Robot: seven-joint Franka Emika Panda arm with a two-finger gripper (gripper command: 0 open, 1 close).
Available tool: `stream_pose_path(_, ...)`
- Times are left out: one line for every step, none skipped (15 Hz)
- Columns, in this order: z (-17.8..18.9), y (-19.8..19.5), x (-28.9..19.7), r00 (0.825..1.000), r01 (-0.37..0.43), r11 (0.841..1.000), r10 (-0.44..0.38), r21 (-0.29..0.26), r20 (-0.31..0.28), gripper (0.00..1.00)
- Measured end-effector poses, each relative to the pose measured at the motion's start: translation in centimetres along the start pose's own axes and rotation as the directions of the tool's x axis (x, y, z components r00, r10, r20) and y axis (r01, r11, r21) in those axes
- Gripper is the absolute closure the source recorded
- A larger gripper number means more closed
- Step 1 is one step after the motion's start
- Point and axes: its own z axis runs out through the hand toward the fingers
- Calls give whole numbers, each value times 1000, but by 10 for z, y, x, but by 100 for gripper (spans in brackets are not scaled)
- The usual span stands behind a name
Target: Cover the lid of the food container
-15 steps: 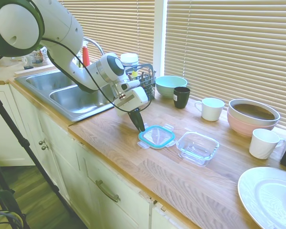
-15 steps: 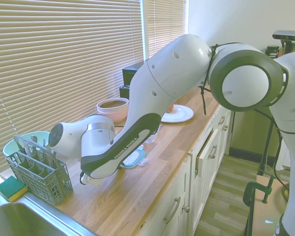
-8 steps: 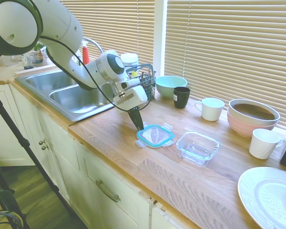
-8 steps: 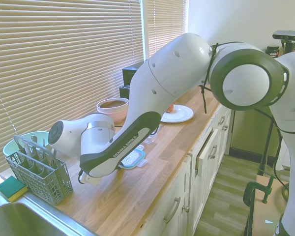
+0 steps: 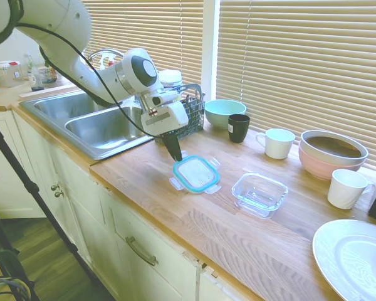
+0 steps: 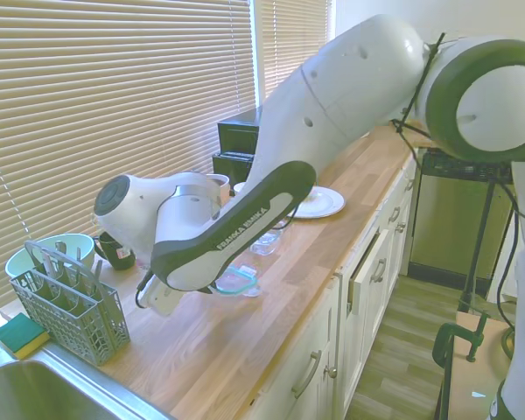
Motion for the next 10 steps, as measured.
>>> stream_pose_path(-9,6,0,1000,1,1000,-2,18,8,100)
stream_pose_path(-17,12,1,1000,3,999,-3,33,12,100)
stream_pose_path(-24,19,2,1000,4,999,-5,48,20,100)
stream_pose_path(-30,25,5,1000,5,998,-7,63,30,100)
stream_pose_path(-36,32,8,999,6,997,-9,80,38,100)
stream_pose_path(-42,38,12,999,8,996,-12,94,43,100)
stream_pose_path(-49,44,17,999,6,994,-12,107,47,100)
stream_pose_path(-54,50,22,999,7,993,-13,117,50,100)
stream_pose_path(-59,55,25,998,8,992,-14,127,54,100)
stream_pose_path(-64,60,27,998,7,990,-15,138,59,100)
